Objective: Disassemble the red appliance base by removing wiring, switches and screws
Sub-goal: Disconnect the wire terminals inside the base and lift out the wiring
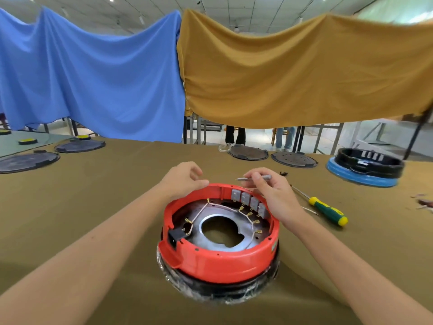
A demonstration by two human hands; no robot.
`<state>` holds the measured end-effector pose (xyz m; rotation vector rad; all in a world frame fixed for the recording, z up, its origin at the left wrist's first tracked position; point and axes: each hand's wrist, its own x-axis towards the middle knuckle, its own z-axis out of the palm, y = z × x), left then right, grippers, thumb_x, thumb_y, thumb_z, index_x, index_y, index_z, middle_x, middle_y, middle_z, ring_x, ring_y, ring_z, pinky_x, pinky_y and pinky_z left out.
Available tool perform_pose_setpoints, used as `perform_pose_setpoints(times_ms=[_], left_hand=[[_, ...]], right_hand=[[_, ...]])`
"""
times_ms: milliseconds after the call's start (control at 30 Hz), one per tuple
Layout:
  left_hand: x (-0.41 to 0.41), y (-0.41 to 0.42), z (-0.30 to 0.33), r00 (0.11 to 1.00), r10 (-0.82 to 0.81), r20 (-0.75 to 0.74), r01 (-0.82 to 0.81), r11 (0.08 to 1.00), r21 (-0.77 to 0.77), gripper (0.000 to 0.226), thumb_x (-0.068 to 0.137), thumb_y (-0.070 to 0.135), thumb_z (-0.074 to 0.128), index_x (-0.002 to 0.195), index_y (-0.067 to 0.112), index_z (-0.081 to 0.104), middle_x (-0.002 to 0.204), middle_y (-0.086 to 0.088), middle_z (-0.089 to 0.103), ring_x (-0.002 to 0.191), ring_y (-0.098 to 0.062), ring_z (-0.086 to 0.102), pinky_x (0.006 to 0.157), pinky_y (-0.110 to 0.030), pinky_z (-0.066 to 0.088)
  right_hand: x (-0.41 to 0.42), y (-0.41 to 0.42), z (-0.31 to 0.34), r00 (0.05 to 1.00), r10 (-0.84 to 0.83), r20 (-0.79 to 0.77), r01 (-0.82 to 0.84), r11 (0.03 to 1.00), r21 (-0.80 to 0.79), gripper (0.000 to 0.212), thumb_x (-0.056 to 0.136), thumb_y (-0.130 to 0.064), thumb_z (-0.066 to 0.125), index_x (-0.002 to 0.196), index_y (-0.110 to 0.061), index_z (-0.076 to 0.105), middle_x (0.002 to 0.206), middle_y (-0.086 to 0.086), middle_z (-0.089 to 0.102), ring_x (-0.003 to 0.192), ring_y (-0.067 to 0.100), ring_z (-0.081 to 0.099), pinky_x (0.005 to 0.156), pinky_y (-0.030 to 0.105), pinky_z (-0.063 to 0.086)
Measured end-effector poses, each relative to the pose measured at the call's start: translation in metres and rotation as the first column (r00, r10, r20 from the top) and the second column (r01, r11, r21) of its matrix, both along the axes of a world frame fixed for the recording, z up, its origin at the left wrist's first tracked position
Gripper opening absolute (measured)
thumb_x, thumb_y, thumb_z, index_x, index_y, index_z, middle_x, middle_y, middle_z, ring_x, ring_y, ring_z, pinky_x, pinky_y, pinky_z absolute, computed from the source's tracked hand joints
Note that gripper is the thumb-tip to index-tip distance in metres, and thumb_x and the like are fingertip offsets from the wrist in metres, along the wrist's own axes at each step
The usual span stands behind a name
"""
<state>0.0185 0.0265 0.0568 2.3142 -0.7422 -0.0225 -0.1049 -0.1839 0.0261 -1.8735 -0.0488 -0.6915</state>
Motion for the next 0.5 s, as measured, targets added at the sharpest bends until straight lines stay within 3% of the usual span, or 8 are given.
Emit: perform_pose_setpoints(times_ms=[67, 100, 167, 233, 300, 367, 433, 500], left_hand=[[-0.004, 0.007, 0.004, 0.994, 0.036, -0.106, -0.037, 0.999, -0.006, 0.045, 0.088, 0.054, 0.062, 0.121, 0.025, 0.050, 0.119, 0.004, 0.063, 0.097, -0.013, 0.063, 0.078, -0.031, 0.052], [-0.008, 0.014, 0.006, 0.991, 0.065, -0.118, -0.057, 0.996, 0.068, 0.049, 0.088, 0.057, 0.059, 0.124, 0.025, 0.046, 0.120, 0.004, 0.062, 0.099, -0.017, 0.064, 0.081, -0.037, 0.055], [-0.020, 0.033, 0.010, 0.982, 0.144, -0.121, -0.105, 0.954, 0.282, 0.049, 0.087, 0.059, 0.052, 0.121, 0.026, 0.041, 0.107, 0.004, 0.061, 0.092, -0.019, 0.063, 0.068, -0.038, 0.059], [-0.036, 0.049, 0.009, 0.952, 0.203, -0.230, -0.114, 0.929, 0.351, 0.044, 0.086, 0.056, 0.048, 0.116, 0.024, 0.042, 0.101, 0.001, 0.058, 0.089, -0.019, 0.061, 0.051, -0.035, 0.057], [-0.053, 0.055, 0.002, 0.921, 0.210, -0.329, -0.096, 0.939, 0.331, 0.034, 0.088, 0.044, 0.049, 0.113, 0.022, 0.044, 0.103, -0.001, 0.057, 0.088, -0.020, 0.063, 0.046, -0.035, 0.056], [-0.061, 0.055, -0.006, 0.945, 0.189, -0.266, -0.098, 0.942, 0.322, 0.022, 0.091, 0.030, 0.046, 0.110, 0.021, 0.045, 0.102, -0.003, 0.058, 0.089, -0.023, 0.062, 0.051, -0.037, 0.059], [-0.059, 0.053, -0.008, 0.959, 0.188, -0.211, -0.128, 0.954, 0.271, 0.019, 0.091, 0.018, 0.043, 0.108, 0.020, 0.049, 0.100, -0.006, 0.060, 0.089, -0.025, 0.064, 0.060, -0.039, 0.062], [-0.051, 0.051, -0.006, 0.946, 0.161, -0.282, -0.119, 0.980, 0.160, 0.021, 0.091, 0.011, 0.045, 0.107, 0.021, 0.056, 0.101, -0.007, 0.065, 0.083, -0.022, 0.066, 0.061, -0.038, 0.061]], right_hand=[[0.000, -0.002, -0.001, 0.999, -0.010, -0.032, 0.010, 1.000, -0.022, 0.020, 0.104, -0.023, 0.050, 0.098, -0.020, 0.069, 0.094, -0.004, 0.074, 0.091, 0.004, 0.070, 0.070, 0.010, 0.049], [0.000, -0.003, -0.001, 0.998, -0.012, -0.059, 0.011, 1.000, -0.023, 0.018, 0.103, -0.025, 0.051, 0.099, -0.022, 0.069, 0.096, -0.005, 0.074, 0.092, 0.003, 0.069, 0.070, 0.011, 0.050], [0.002, -0.006, -0.002, 0.993, -0.030, -0.112, 0.026, 0.999, -0.037, 0.010, 0.099, -0.025, 0.059, 0.102, -0.026, 0.069, 0.101, -0.010, 0.073, 0.093, -0.002, 0.067, 0.072, 0.009, 0.049], [0.004, -0.006, -0.003, 0.985, -0.056, -0.164, 0.045, 0.997, -0.067, 0.014, 0.093, -0.021, 0.068, 0.106, -0.026, 0.069, 0.107, -0.014, 0.070, 0.099, -0.006, 0.064, 0.075, 0.005, 0.046], [0.004, -0.004, -0.004, 0.978, -0.072, -0.198, 0.062, 0.997, -0.056, 0.021, 0.091, -0.014, 0.070, 0.109, -0.024, 0.070, 0.110, -0.012, 0.070, 0.104, 0.000, 0.063, 0.083, 0.011, 0.047], [0.001, -0.001, -0.002, 0.971, -0.112, -0.211, 0.098, 0.992, -0.075, 0.023, 0.093, -0.010, 0.067, 0.111, -0.024, 0.071, 0.111, -0.010, 0.069, 0.104, 0.004, 0.063, 0.090, 0.021, 0.048], [-0.003, 0.001, 0.001, 0.959, -0.155, -0.238, 0.126, 0.983, -0.130, 0.022, 0.094, -0.012, 0.065, 0.112, -0.023, 0.072, 0.111, -0.008, 0.069, 0.103, 0.004, 0.063, 0.090, 0.023, 0.049], [-0.007, 0.001, 0.005, 0.943, -0.201, -0.267, 0.153, 0.970, -0.190, 0.018, 0.095, -0.016, 0.064, 0.109, -0.023, 0.073, 0.106, -0.008, 0.069, 0.099, 0.007, 0.065, 0.088, 0.026, 0.053]])
